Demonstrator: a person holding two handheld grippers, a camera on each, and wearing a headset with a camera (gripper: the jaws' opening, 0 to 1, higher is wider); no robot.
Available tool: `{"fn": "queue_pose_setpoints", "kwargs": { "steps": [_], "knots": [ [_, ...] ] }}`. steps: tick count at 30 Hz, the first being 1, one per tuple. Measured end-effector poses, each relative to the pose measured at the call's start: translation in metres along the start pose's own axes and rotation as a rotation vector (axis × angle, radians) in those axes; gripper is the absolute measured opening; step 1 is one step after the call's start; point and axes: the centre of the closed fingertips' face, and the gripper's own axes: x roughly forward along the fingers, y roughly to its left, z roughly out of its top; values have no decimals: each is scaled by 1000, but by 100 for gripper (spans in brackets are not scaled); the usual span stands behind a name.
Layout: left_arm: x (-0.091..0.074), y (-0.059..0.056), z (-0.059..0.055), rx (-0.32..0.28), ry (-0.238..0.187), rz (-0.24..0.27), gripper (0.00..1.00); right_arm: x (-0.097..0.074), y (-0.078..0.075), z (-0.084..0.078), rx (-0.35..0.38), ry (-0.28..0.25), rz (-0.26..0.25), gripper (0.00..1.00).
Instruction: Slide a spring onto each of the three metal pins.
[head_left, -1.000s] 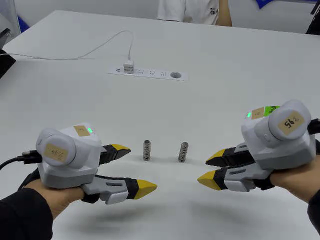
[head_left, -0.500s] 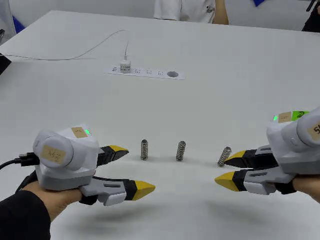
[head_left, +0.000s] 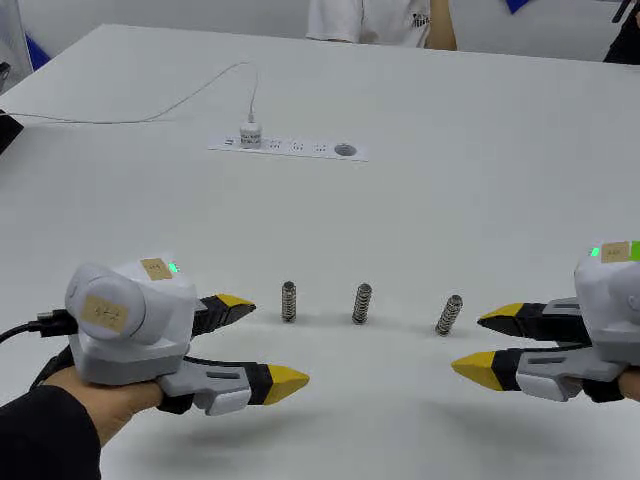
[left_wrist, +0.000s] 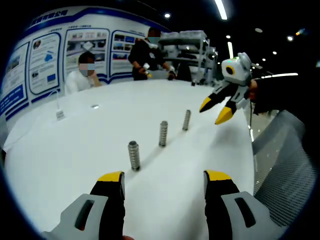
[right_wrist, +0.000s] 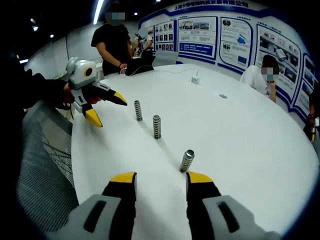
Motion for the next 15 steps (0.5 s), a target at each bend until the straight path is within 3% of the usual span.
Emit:
{"fn": "queue_pose_setpoints", "kwargs": {
  "steps": [5, 15],
  "knots": [
    [-1, 1, -1, -2, 1, 4, 65, 0, -1, -2, -53, -42, 6, 43],
    [0, 2, -3, -3, 7, 5, 65, 0, 0, -6, -42, -93, 9, 52]
  ]
}}
